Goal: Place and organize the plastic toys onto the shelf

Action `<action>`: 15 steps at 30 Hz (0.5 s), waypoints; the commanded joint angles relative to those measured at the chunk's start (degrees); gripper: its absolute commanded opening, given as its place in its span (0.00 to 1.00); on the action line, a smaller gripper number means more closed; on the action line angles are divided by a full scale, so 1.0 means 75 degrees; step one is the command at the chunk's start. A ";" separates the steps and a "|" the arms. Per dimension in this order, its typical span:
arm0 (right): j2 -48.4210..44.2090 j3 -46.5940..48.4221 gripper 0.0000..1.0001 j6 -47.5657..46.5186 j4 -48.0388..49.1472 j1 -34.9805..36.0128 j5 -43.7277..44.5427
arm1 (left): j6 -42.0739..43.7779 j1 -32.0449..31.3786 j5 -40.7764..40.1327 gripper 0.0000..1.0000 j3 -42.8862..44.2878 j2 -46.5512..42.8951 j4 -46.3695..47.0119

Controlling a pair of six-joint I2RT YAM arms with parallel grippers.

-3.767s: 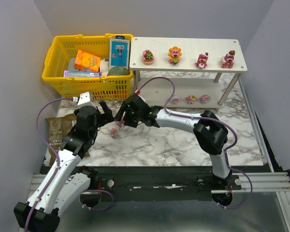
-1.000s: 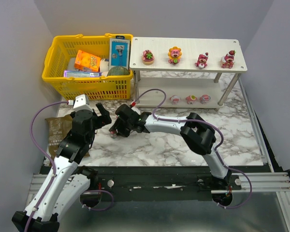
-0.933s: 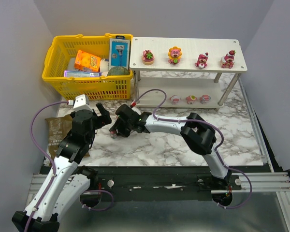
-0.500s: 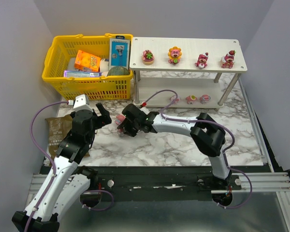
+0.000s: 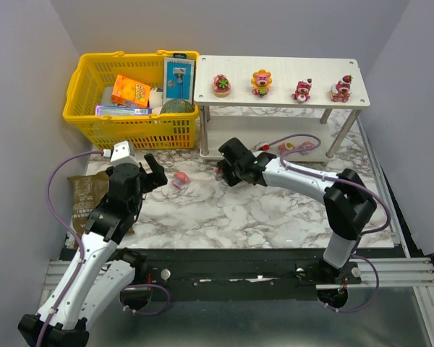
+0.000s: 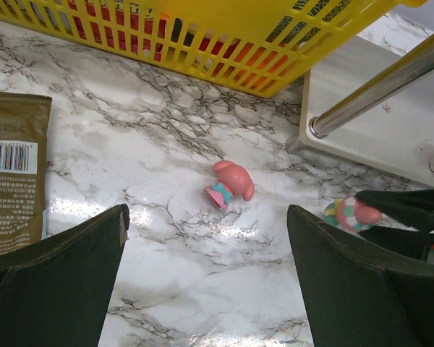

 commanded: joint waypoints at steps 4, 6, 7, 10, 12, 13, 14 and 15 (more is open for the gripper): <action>-0.0485 -0.0198 0.34 0.1070 -0.0544 -0.0944 0.1185 | 0.0055 -0.0040 -0.0009 0.99 0.0071 0.0040 -0.0067; -0.0474 -0.0163 0.34 0.1245 -0.0555 -0.1131 0.1256 | 0.0055 -0.0040 -0.0009 0.99 0.0059 0.0040 -0.0067; -0.0462 -0.0105 0.34 0.1305 -0.0590 -0.1191 0.1302 | 0.0055 -0.0028 0.0002 0.99 0.0071 0.0051 -0.0056; -0.0392 0.0035 0.34 0.1515 -0.0649 -0.1320 0.1361 | 0.0055 -0.0040 0.0014 0.99 0.0060 0.0075 -0.0055; -0.0322 0.0141 0.34 0.1574 -0.0672 -0.1343 0.1408 | 0.0055 -0.0040 0.0002 0.99 0.0048 0.0086 -0.0032; -0.0298 0.0200 0.34 0.1610 -0.0696 -0.1344 0.1431 | 0.0055 -0.0040 0.0002 0.99 0.0048 0.0075 -0.0044; -0.0275 0.0305 0.34 0.1633 -0.0696 -0.1355 0.1455 | 0.0055 -0.0040 0.0014 0.99 0.0048 0.0086 -0.0021; -0.0205 0.0340 0.34 0.1691 -0.0707 -0.1344 0.1455 | 0.0067 -0.0040 0.0014 0.99 0.0048 0.0098 -0.0009</action>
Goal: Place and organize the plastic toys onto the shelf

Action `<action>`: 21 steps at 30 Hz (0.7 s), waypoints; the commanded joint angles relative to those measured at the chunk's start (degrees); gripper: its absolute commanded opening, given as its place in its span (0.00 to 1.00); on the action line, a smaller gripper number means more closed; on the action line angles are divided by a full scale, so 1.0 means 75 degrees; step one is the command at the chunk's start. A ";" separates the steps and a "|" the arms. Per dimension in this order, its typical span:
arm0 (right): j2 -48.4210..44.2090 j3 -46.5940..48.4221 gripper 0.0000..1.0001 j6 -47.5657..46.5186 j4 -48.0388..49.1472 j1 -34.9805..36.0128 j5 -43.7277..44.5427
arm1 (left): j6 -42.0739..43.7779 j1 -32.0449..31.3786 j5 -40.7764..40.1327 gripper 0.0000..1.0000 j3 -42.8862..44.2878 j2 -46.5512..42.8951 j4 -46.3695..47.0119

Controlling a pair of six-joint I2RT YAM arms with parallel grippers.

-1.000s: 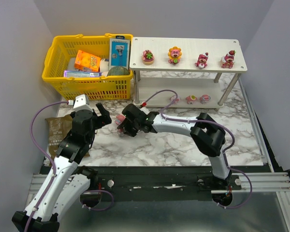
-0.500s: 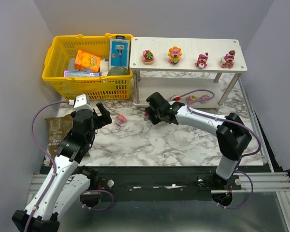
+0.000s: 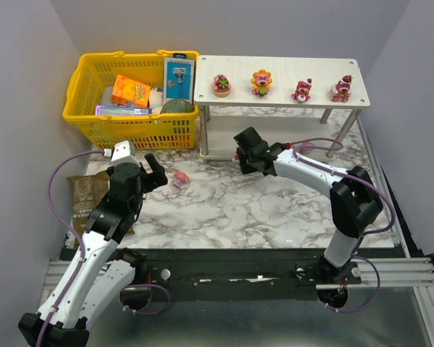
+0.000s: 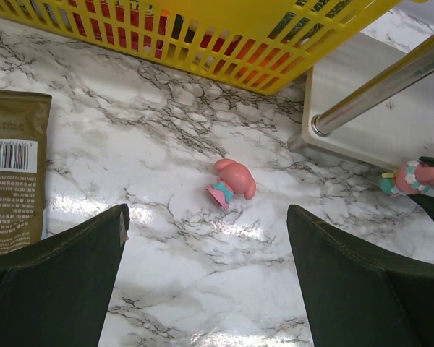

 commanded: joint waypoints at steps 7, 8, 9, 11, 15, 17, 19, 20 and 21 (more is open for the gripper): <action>-0.0082 0.0466 0.34 0.0600 -0.0160 -0.0044 0.0712 | 0.0064 -0.0040 -0.0047 0.99 0.0048 0.0025 -0.0044; -0.0106 0.0455 0.34 0.0588 -0.0148 -0.0044 0.0724 | 0.0053 -0.0040 -0.0047 0.99 0.0036 0.0025 -0.0009; -0.0118 0.0443 0.34 0.0600 -0.0125 -0.0055 0.0724 | 0.0052 -0.0040 -0.0047 0.99 0.0024 0.0037 -0.0009; -0.0141 0.0408 0.34 0.0658 -0.0066 -0.0056 0.0759 | 0.0052 -0.0040 -0.0024 0.99 0.0036 0.0060 0.0015; -0.0176 0.0396 0.34 0.0740 0.0016 -0.0091 0.0724 | 0.0052 -0.0040 -0.0024 0.99 0.0048 0.0096 0.0003; -0.0188 0.0419 0.34 0.0659 0.0063 -0.0126 0.0666 | 0.0052 -0.0040 -0.0047 0.99 0.0036 0.0084 -0.0009; -0.0246 0.0385 0.34 0.0670 0.0144 -0.0114 0.0584 | 0.0052 -0.0040 -0.0047 0.99 0.0024 0.0084 0.0015; -0.0270 0.0291 0.34 0.0693 0.0180 -0.0114 0.0560 | 0.0052 -0.0040 -0.0036 0.99 0.0024 0.0096 0.0038; -0.0305 0.0267 0.34 0.0694 0.0227 -0.0114 0.0548 | 0.0052 -0.0040 -0.0036 0.99 0.0024 0.0107 0.0038</action>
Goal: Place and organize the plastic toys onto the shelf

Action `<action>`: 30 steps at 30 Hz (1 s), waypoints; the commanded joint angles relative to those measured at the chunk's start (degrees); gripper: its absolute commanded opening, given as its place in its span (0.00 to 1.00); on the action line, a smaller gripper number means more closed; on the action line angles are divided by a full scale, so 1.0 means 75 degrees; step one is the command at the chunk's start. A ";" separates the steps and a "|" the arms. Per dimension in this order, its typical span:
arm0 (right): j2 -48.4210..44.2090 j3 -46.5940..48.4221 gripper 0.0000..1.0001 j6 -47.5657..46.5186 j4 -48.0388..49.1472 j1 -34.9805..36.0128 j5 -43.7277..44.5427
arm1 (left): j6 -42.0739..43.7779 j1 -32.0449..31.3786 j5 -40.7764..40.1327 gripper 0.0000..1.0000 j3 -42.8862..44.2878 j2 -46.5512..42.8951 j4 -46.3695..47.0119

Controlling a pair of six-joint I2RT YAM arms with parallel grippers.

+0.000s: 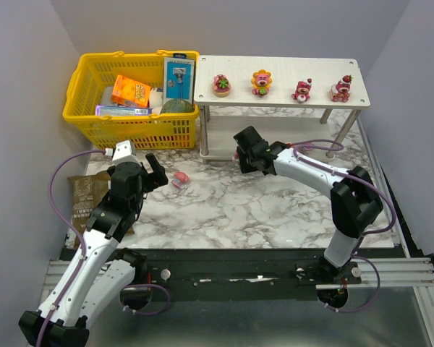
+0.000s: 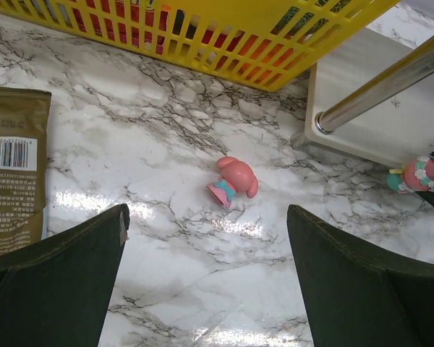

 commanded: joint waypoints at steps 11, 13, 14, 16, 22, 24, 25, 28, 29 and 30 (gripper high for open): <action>-0.0613 -0.0110 0.33 0.0133 0.0586 -0.0140 0.0228 | 0.0029 -0.0040 -0.0059 0.99 0.0013 0.0005 0.0038; -0.0590 -0.0098 0.33 0.0157 0.0586 -0.0164 0.0334 | 0.0029 -0.0040 -0.0036 0.99 0.0013 0.0017 0.0050; -0.0531 -0.0087 0.33 0.0192 0.0574 -0.0164 0.0369 | 0.0029 -0.0040 -0.0024 0.99 0.0013 0.0017 0.0027; -0.0473 -0.0040 0.33 0.0262 0.0586 -0.0164 0.0428 | 0.0041 -0.0040 -0.0036 0.99 0.0024 0.0029 0.0015; -0.0039 0.0452 0.34 0.0590 0.0096 -0.0164 0.0744 | 0.0052 -0.0040 0.0011 0.99 0.0036 0.0029 0.0003; 0.0066 0.0767 0.35 0.0648 -0.0162 -0.0164 0.0920 | 0.0052 -0.0040 0.0035 0.99 0.0024 0.0029 0.0003; 0.0160 0.0839 0.36 0.0788 -0.0384 -0.0164 0.0920 | 0.0052 -0.0040 0.0046 0.99 0.0036 0.0029 0.0015; 0.0347 0.1050 0.38 0.0894 -0.0643 -0.0164 0.1014 | 0.0064 -0.0040 0.0093 0.99 0.0024 0.0076 0.0061; 0.0383 0.1108 0.39 0.0942 -0.0737 -0.0164 0.0968 | 0.0064 -0.0040 0.0093 0.99 0.0024 0.0099 0.0073; 0.0418 0.1155 0.39 0.0977 -0.0819 -0.0164 0.0967 | 0.0064 -0.0040 0.0105 0.99 0.0013 0.0111 0.0062</action>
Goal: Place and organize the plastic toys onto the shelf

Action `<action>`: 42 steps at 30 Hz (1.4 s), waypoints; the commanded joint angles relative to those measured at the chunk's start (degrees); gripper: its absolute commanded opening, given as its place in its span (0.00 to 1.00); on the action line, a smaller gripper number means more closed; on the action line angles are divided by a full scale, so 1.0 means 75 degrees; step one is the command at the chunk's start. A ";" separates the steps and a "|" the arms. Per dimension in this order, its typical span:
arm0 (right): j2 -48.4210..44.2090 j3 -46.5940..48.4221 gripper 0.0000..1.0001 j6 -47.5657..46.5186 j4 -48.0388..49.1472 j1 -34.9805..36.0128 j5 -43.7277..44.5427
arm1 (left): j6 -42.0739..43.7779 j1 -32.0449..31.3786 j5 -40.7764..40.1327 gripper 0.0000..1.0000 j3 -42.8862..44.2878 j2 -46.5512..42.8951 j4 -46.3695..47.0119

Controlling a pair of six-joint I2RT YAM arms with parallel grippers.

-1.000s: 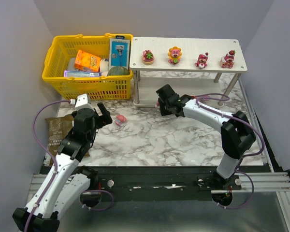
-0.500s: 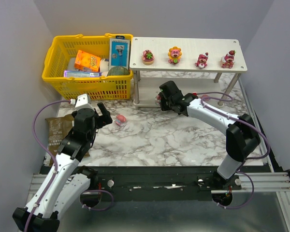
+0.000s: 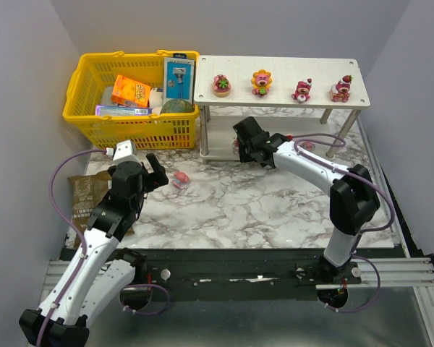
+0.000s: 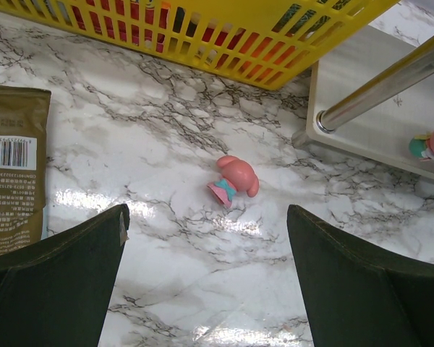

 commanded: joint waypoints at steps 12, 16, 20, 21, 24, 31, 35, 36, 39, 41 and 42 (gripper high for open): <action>0.0542 0.0384 0.40 0.1364 -0.0836 -0.0062 0.0138 | 0.0076 -0.0040 0.0137 0.99 0.0024 0.0114 0.0091; 0.0566 0.0208 0.41 0.1481 -0.0532 -0.0062 0.0196 | 0.0088 -0.0040 0.0114 0.99 0.0024 0.0114 0.0068; 0.0636 0.0208 0.42 0.1564 -0.0449 -0.0074 0.0243 | 0.0088 -0.0040 0.0114 0.99 0.0036 0.0138 0.0079; 0.0671 0.0208 0.43 0.1587 -0.0460 -0.0062 0.0220 | 0.0088 -0.0040 0.0114 0.99 0.0024 0.0149 0.0079; 0.0765 0.0243 0.47 0.1681 -0.0472 -0.0050 0.0254 | 0.0088 -0.0040 0.0114 0.99 0.0036 0.0149 0.0056; 0.0823 0.0255 0.52 0.1810 -0.0577 -0.0062 0.0395 | 0.0088 -0.0040 0.0090 0.99 0.0048 0.0161 0.0044; 0.0835 0.0266 0.54 0.1927 -0.0671 -0.0062 0.0535 | 0.0088 -0.0040 0.0102 0.99 0.0048 0.0184 0.0021; 0.0847 0.0301 0.54 0.1939 -0.0694 -0.0050 0.0571 | 0.0099 -0.0040 0.0102 0.99 0.0059 0.0184 0.0032; 0.0882 0.0325 0.54 0.2009 -0.0730 -0.0085 0.0629 | 0.0099 -0.0040 0.0102 0.99 0.0048 0.0173 0.0021; 0.0882 0.0313 0.55 0.2091 -0.0753 -0.0109 0.0653 | 0.0099 -0.0040 0.0102 0.99 0.0048 0.0196 0.0009; 0.0905 0.0313 0.55 0.2114 -0.0753 -0.0120 0.0653 | 0.0099 -0.0040 0.0102 0.99 0.0059 0.0196 0.0021</action>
